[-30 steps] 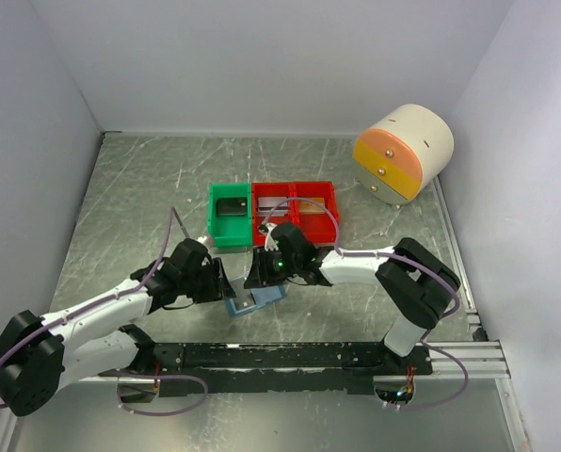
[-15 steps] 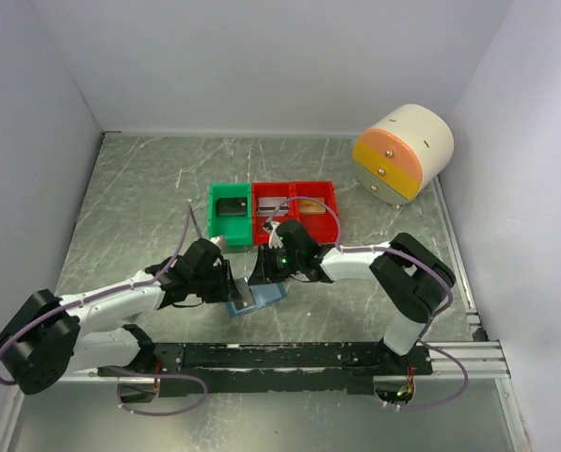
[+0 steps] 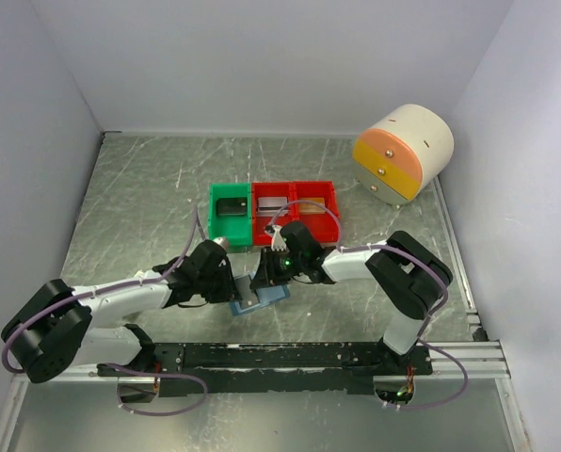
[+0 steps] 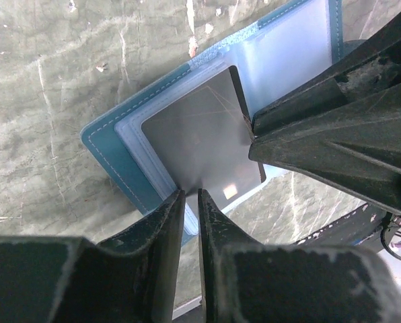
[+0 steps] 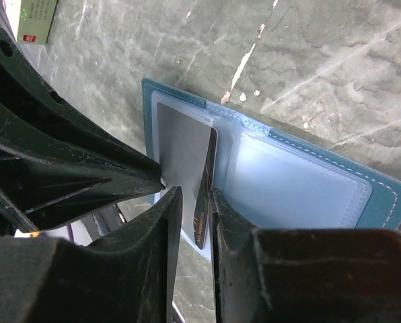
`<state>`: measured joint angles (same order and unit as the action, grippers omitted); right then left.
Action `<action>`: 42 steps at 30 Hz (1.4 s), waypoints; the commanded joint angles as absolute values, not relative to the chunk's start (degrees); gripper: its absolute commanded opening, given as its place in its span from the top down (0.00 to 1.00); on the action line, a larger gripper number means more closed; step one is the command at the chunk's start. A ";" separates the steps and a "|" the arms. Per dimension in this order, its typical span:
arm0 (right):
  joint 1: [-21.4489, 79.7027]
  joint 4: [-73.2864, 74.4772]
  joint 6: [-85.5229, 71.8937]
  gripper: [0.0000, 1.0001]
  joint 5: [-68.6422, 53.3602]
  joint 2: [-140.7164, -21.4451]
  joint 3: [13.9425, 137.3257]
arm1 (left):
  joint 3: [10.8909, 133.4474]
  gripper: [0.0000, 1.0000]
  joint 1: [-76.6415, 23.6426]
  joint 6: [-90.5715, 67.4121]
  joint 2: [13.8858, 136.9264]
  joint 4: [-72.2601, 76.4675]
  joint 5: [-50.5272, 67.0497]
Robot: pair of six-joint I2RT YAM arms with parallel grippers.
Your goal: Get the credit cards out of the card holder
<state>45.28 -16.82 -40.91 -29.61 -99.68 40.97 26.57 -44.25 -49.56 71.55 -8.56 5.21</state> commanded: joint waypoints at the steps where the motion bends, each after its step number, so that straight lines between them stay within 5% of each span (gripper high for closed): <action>1: 45.34 -18.17 -40.75 0.78 -30.51 -100.40 40.91 | 26.03 0.73 -44.82 -49.04 71.61 -11.46 -0.13; 19: 44.91 -19.90 -40.68 0.79 -33.25 -102.99 40.63 | 25.98 0.74 -44.91 -49.30 71.57 -11.24 0.14; 26: 44.59 -21.17 -41.14 1.00 -32.05 -100.91 39.79 | 26.41 0.75 -45.00 -49.14 71.60 -12.17 -0.64; 42: 40.73 -26.45 -42.58 0.94 -37.18 -102.01 35.57 | 27.29 0.75 -45.09 -48.96 71.10 -13.98 -1.58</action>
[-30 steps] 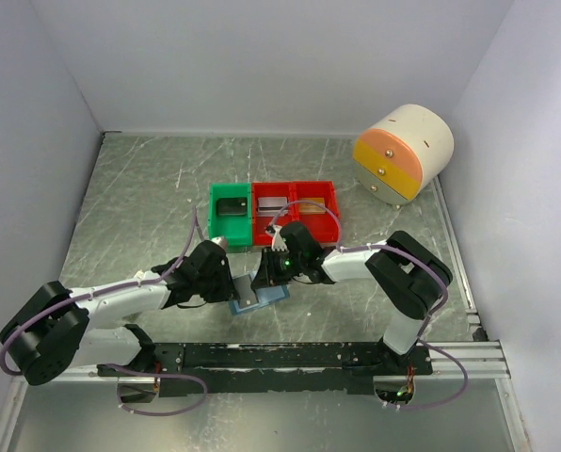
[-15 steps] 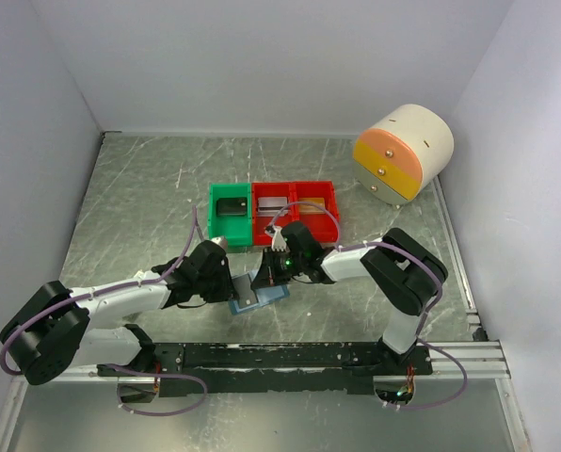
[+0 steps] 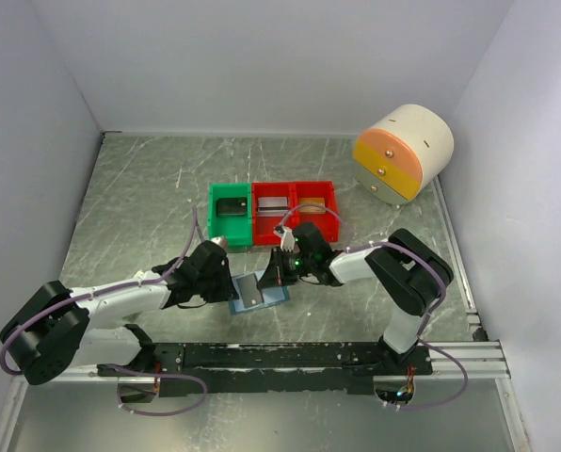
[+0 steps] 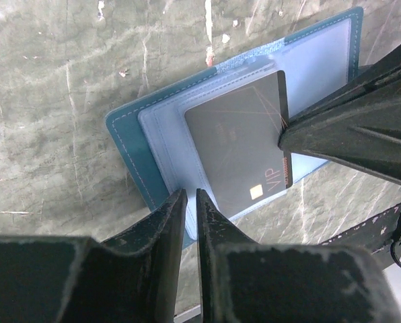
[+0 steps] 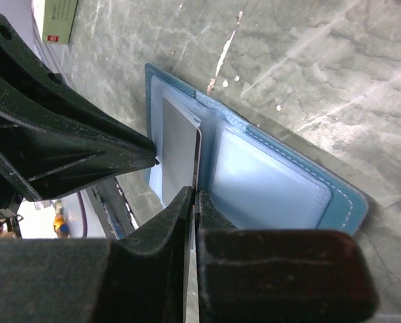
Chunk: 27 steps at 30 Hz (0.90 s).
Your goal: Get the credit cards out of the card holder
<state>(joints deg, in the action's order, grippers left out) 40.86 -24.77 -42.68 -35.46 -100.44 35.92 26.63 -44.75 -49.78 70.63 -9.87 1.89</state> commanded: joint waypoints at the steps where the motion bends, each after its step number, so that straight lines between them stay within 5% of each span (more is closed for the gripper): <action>1: 40.70 -26.78 -42.81 0.92 -37.22 -102.16 35.59 | 27.38 0.75 -45.11 -48.96 70.84 -13.99 -1.47; 22: 37.53 -31.87 -45.16 1.00 -38.76 -101.16 31.73 | 27.87 0.74 -45.51 -48.87 69.90 -14.64 -1.58; 27: 37.49 -31.90 -45.61 1.00 -38.83 -102.34 32.42 | 30.28 0.66 -46.60 -49.01 66.98 -15.08 -1.27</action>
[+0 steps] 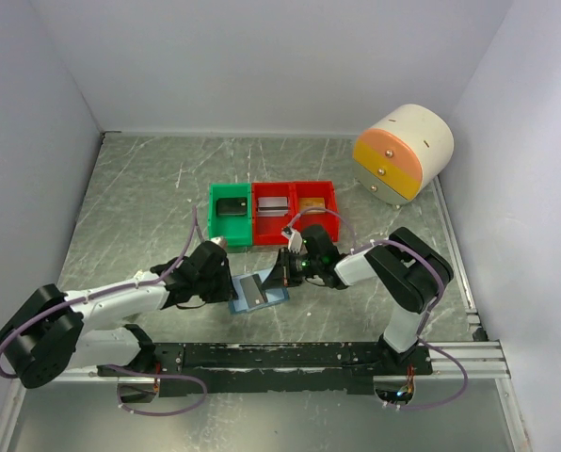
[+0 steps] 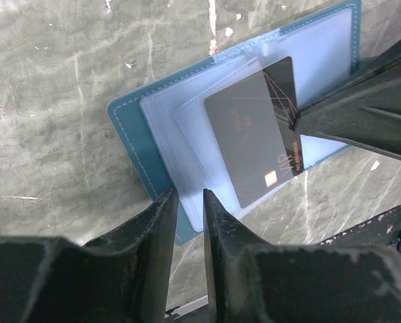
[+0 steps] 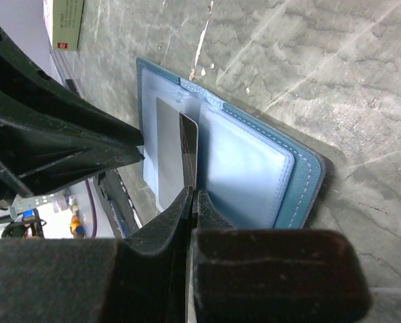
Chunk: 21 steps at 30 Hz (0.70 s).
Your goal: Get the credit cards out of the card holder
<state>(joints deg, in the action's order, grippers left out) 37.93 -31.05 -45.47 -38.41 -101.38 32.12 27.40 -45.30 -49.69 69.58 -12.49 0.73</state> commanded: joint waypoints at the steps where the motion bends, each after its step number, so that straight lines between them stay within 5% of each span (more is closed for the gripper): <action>1: 37.52 -31.76 -45.61 1.00 -38.64 -102.32 32.55 | 31.07 0.64 -46.93 -49.41 66.28 -15.13 -1.51; 9: 37.54 -29.89 -45.09 1.00 -37.40 -102.47 33.12 | 35.24 0.59 -49.00 -49.64 69.97 -10.15 -0.37; 21: 37.44 -33.21 -47.02 1.00 -38.93 -101.43 32.42 | 34.94 0.78 -51.89 -53.20 82.37 -17.01 -8.79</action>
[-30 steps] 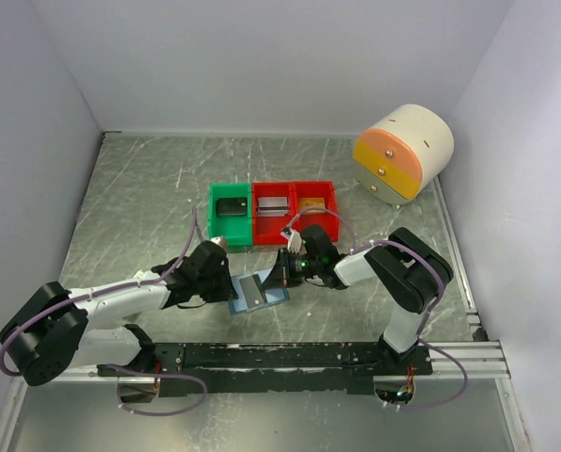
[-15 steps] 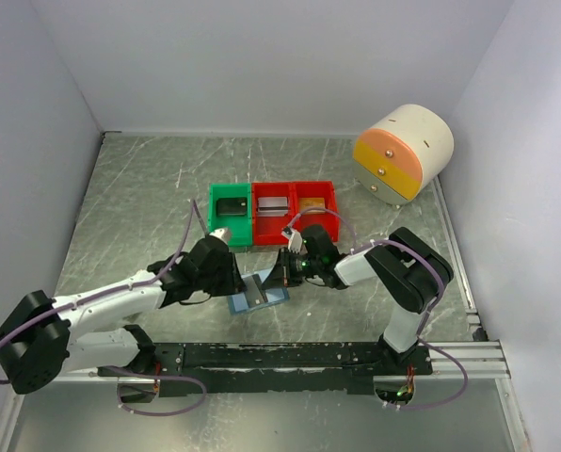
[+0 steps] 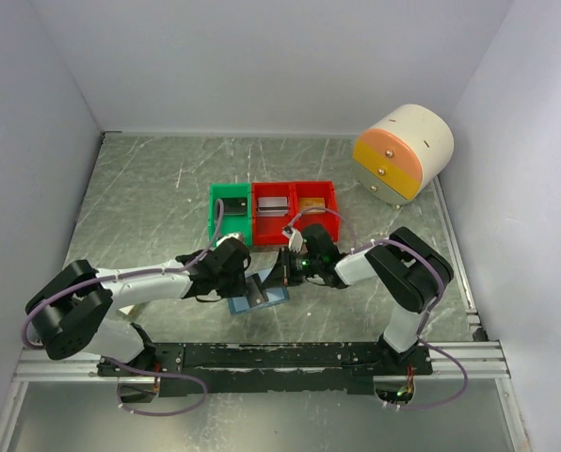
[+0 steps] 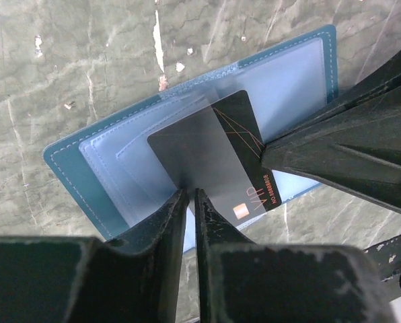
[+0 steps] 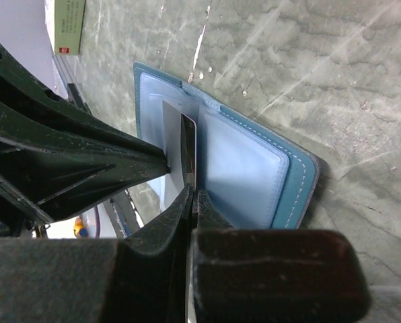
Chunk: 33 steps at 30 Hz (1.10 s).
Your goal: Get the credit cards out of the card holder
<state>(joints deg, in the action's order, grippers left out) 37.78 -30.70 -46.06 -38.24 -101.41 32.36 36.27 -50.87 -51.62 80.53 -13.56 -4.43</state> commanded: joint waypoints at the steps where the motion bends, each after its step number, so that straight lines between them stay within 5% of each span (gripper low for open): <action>1: 37.44 -33.59 -47.24 1.00 -39.00 -101.34 32.35 | 34.57 0.79 -52.00 -53.30 82.22 -16.72 -8.72; 13: 37.45 -40.86 -49.93 0.80 -42.80 -104.49 31.46 | 33.90 0.83 -52.43 -53.09 82.08 -14.82 -7.89; 22: 37.15 -38.27 -48.66 1.00 -40.22 -103.50 31.28 | 33.93 0.83 -52.39 -53.26 80.85 -16.34 -9.02; 30: 35.14 -36.39 -47.44 1.00 -40.17 -102.98 29.70 | 33.93 0.83 -52.38 -52.74 80.22 -15.91 -8.91; 33: 35.27 -38.02 -48.32 0.92 -41.19 -104.00 30.04 | 34.43 0.83 -52.47 -52.55 80.62 -15.49 -8.33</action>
<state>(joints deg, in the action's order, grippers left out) 35.59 -37.39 -48.84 -40.97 -103.22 30.41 35.44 -51.99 -53.36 79.85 -13.10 -7.05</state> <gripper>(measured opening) 0.032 0.173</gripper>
